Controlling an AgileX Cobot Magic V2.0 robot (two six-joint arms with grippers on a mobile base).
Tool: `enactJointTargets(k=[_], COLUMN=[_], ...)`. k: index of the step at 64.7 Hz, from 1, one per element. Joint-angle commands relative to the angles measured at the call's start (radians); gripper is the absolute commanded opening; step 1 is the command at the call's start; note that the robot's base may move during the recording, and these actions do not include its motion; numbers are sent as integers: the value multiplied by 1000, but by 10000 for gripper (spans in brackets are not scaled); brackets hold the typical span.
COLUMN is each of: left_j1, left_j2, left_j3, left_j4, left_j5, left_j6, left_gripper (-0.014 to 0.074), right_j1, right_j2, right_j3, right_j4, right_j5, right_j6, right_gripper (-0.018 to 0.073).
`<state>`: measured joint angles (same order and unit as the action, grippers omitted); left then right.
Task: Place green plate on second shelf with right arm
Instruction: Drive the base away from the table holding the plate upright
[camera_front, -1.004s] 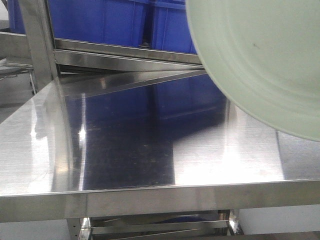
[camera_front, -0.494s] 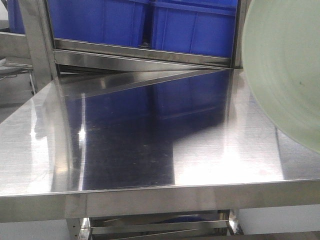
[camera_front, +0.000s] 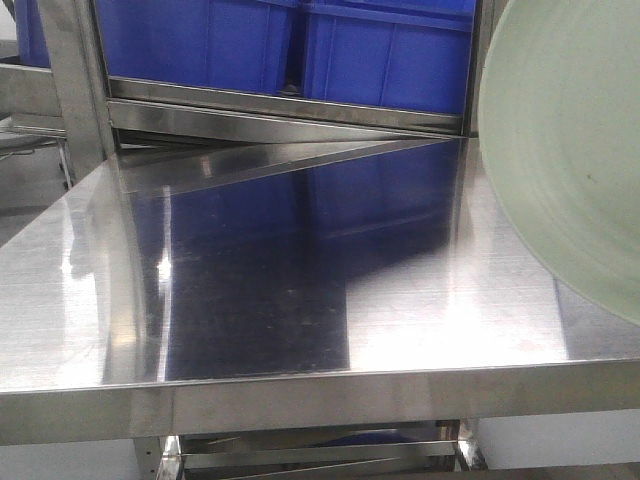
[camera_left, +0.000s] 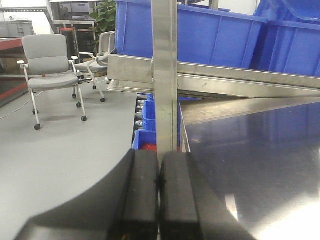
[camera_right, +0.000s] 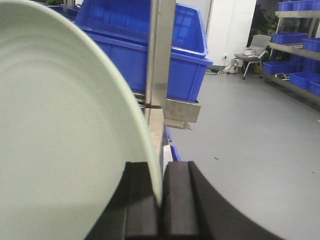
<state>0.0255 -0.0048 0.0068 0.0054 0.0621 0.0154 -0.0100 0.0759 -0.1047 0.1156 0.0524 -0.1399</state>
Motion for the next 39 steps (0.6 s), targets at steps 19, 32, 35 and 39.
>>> enactJointTargets(k=[19,32,35,39], left_j1=[-2,-2,-2,-2], left_j2=[-18,-18,-18,-18], left_j3=[42,42,42,42], left_j4=[1,1,1,1], left_j5=[-84,-84,-84,-84], left_j6=[-1,-1,-1,-1], left_gripper=[130,130,130,130], right_j1=[-7,-7,-7,-7], right_j2=[10,10,10,10], right_j3=[-31,-31,-31,-31], right_j4=[-22,-22,-22,-22], right_j5=[-120,-120,-120,-120], right_j6=[21,21,21,21], right_gripper=[50,50,50,50])
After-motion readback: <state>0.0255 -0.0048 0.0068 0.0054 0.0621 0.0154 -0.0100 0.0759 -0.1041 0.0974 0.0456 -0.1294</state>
